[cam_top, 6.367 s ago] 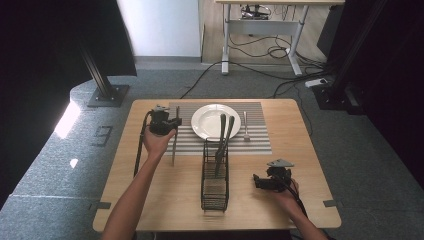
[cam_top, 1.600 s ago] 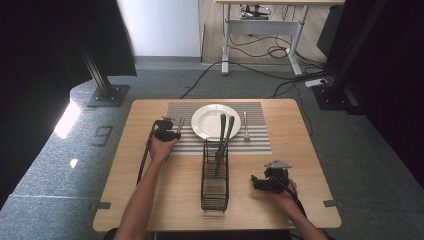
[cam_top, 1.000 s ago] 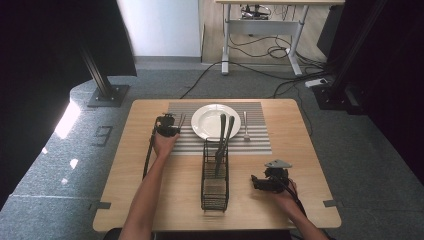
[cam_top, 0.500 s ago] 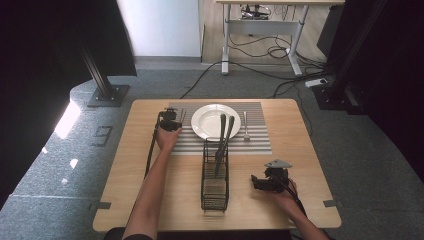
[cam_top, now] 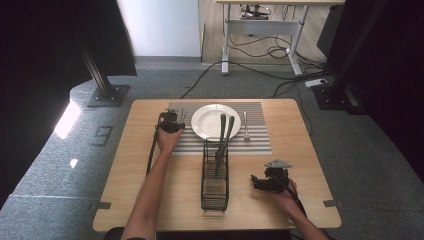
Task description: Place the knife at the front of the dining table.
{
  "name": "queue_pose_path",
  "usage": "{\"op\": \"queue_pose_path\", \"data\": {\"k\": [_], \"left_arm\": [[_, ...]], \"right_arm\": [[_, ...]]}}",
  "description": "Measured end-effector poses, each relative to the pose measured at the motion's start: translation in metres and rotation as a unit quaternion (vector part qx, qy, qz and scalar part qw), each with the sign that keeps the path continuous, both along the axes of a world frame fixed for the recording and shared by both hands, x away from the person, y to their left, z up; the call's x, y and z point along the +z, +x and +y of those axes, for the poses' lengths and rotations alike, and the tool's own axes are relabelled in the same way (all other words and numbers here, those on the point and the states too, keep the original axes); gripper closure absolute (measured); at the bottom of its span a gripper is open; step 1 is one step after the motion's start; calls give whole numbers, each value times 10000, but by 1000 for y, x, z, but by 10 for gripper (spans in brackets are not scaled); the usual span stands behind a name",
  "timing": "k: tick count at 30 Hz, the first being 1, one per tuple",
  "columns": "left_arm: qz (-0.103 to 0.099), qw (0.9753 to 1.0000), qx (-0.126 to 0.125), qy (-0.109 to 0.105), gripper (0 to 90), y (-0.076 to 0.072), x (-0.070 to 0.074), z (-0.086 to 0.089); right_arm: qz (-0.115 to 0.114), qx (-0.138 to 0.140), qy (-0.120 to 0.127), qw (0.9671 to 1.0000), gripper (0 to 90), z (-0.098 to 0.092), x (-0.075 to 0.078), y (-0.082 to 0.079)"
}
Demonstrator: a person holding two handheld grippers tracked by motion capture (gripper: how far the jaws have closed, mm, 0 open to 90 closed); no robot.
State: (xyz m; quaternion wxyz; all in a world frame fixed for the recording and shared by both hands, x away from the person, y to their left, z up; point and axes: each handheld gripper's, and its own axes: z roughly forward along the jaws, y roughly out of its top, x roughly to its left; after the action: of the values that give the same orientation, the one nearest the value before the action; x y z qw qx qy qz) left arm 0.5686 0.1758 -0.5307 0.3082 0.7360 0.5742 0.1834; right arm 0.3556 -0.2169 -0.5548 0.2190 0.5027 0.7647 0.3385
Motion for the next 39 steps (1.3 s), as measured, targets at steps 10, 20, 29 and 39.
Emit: {"op": "queue_pose_path", "data": {"k": [10,20,29,39], "left_arm": [[271,9994,-175,125,561,-30,1,13],[235,9986,-446,125,570,-47,1,6],[242,9981,-431,355,576,-47,0,-1],[-121,9986,-431,286,426,-53,5,5]], "right_arm": [[-36,-9,-35,10000,126,1,0,-2],[-15,23,-17,10000,125,1,0,-1],[-16,23,-17,10000,126,1,0,-2],[-13,23,-15,10000,125,1,0,-1]]}}
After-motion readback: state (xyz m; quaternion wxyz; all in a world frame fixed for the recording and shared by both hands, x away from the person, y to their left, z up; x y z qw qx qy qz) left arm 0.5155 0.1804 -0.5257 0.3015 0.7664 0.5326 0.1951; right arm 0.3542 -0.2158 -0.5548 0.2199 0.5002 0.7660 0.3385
